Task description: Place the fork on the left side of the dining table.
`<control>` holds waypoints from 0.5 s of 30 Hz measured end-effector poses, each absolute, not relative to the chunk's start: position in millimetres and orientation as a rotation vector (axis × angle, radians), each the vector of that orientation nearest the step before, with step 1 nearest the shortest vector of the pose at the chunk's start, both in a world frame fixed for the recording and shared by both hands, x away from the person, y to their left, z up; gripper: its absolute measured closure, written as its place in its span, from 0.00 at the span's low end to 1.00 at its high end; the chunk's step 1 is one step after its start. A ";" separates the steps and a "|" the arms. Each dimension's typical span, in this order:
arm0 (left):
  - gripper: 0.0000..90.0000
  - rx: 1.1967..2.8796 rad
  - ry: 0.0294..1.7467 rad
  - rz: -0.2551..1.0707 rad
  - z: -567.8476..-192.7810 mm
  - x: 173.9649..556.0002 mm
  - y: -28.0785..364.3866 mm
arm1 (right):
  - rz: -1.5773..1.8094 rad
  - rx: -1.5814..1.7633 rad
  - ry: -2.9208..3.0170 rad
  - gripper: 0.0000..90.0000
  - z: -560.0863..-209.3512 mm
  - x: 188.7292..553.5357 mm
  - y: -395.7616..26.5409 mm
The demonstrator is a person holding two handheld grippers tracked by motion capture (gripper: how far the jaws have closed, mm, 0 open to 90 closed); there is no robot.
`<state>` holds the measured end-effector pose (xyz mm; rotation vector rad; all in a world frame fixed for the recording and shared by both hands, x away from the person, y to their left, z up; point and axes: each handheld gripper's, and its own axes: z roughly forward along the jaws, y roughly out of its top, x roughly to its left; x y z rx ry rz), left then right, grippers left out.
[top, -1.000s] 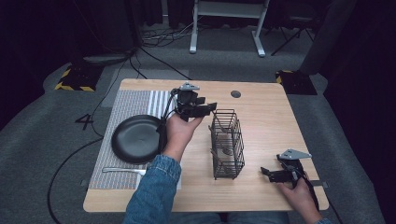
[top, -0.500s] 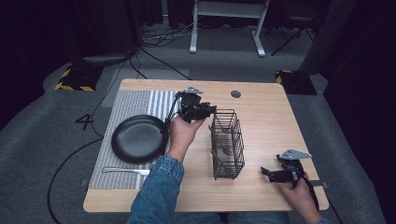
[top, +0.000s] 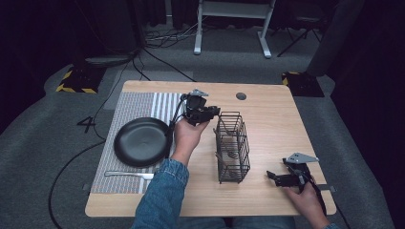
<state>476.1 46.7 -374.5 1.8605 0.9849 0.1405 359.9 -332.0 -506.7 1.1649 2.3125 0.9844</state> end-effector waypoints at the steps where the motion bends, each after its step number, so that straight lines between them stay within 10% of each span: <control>1: 0.87 1.853 0.981 0.129 -374.3 475.8 46.3 | 0.985 1.165 2.313 0.09 -506.7 359.8 -332.0; 15: 0.96 1.852 0.940 0.141 -360.0 465.8 40.7 | 0.985 1.163 2.312 0.10 -506.7 359.4 -332.0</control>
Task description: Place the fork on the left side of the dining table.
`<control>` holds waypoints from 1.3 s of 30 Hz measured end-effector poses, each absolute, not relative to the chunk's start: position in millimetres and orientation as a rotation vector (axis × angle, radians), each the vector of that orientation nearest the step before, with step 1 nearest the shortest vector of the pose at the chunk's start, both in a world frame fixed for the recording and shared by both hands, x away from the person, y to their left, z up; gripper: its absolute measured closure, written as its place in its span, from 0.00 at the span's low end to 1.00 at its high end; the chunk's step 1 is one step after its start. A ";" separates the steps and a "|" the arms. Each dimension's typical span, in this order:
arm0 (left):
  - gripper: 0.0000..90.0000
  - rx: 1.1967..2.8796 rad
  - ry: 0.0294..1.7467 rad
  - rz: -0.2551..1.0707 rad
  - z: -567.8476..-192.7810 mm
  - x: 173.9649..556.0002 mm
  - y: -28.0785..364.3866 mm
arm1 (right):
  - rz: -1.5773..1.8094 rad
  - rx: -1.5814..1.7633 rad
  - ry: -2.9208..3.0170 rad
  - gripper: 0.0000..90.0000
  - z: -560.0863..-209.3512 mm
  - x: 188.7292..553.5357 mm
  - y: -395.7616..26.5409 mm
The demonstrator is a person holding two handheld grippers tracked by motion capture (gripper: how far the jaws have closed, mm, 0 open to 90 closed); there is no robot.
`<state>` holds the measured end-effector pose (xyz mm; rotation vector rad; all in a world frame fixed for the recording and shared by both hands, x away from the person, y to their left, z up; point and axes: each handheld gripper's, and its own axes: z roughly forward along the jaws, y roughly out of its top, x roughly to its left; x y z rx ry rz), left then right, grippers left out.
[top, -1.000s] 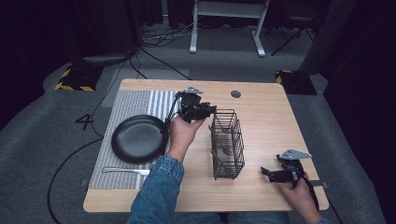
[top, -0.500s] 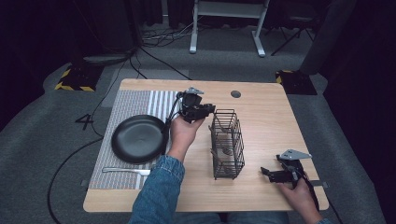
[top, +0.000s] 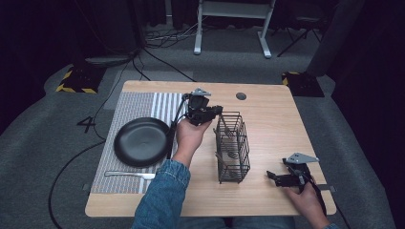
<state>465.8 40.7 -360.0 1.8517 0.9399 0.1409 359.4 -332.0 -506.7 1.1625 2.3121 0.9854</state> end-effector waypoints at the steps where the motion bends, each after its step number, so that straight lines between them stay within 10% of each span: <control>1: 0.96 1.852 0.935 0.141 -358.3 465.1 40.5 | 0.986 1.163 2.312 0.10 -506.7 359.4 -332.0; 39: 0.96 1.857 0.851 0.266 -265.4 447.4 72.3 | 0.986 1.160 2.313 0.10 -506.6 359.3 -332.0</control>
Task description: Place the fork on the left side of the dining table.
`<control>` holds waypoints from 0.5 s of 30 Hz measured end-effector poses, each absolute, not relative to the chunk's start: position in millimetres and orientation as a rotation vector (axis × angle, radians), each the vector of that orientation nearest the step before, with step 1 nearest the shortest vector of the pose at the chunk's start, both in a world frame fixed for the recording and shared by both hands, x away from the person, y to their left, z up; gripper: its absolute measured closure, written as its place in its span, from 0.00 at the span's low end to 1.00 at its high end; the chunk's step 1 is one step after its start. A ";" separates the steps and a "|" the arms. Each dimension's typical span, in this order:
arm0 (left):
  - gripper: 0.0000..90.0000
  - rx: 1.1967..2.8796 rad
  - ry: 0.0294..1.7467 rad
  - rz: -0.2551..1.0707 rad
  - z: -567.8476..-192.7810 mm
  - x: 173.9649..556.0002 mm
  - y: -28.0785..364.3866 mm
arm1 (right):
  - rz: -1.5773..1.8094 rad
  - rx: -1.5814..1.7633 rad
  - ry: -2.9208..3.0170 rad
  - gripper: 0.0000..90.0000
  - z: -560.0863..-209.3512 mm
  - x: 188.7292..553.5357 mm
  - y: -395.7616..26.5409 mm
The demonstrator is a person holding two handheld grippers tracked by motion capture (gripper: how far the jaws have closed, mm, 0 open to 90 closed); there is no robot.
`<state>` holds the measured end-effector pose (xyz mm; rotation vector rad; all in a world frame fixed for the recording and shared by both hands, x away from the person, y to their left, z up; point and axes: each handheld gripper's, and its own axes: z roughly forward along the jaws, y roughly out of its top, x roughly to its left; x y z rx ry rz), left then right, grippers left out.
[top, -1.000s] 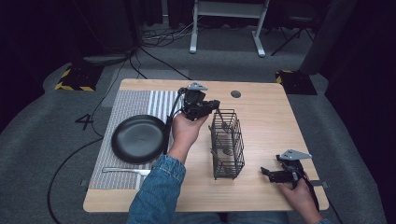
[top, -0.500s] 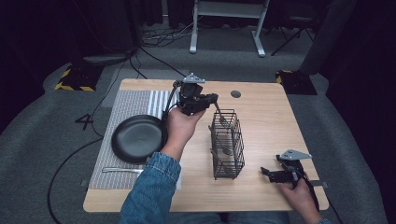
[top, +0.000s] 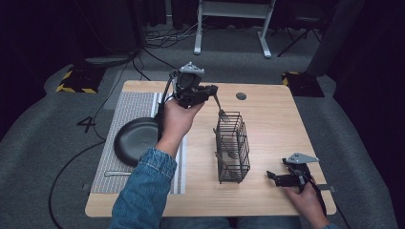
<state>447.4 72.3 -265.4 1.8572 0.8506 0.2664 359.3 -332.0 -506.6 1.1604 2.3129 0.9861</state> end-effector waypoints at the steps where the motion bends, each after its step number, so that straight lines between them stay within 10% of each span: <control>1: 0.96 1.854 0.849 0.268 -263.8 447.3 73.9 | 0.986 1.160 2.313 0.10 -506.6 359.3 -332.1; 15: 0.96 1.847 0.868 0.379 -234.9 452.9 106.5 | 0.986 1.160 2.313 0.10 -506.6 359.3 -332.1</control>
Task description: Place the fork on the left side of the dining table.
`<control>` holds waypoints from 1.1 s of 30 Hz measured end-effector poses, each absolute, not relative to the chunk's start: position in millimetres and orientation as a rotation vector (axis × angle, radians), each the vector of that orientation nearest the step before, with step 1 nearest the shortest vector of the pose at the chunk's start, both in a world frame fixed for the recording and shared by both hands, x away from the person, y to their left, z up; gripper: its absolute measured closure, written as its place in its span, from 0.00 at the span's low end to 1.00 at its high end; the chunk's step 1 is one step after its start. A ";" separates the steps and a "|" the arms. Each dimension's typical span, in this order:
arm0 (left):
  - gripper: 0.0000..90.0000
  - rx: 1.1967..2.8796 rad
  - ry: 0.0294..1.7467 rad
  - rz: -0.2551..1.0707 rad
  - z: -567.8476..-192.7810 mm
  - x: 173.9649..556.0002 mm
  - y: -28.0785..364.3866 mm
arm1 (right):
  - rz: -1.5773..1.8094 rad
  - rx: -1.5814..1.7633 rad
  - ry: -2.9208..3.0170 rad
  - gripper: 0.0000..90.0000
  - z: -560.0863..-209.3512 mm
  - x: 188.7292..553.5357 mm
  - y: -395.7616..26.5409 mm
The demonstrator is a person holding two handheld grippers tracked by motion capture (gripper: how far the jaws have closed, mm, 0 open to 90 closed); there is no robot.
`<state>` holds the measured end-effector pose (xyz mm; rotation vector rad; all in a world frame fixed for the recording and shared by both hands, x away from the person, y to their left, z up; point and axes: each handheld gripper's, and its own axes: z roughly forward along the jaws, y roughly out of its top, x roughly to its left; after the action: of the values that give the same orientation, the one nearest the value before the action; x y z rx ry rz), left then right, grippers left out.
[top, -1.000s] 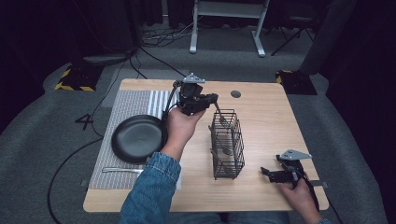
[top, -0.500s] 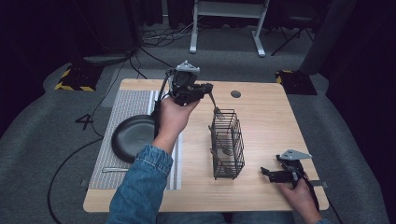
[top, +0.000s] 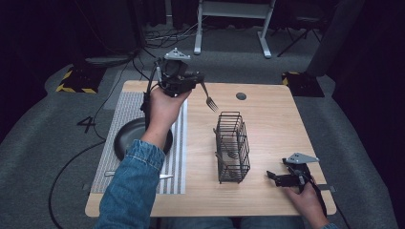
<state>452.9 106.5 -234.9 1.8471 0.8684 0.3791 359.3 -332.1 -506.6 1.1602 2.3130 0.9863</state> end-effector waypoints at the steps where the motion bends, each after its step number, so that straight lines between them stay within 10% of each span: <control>1: 0.96 1.844 0.869 0.383 -233.0 453.7 109.5 | 0.986 1.160 2.313 0.10 -506.6 359.3 -332.1; 33: 0.96 1.684 1.158 0.501 -234.0 522.0 187.4 | 0.988 1.171 2.303 0.11 -506.5 359.4 -331.8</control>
<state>522.0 187.4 -234.0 1.6836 1.1582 0.5013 359.4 -331.8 -506.5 1.1711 2.3033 0.9877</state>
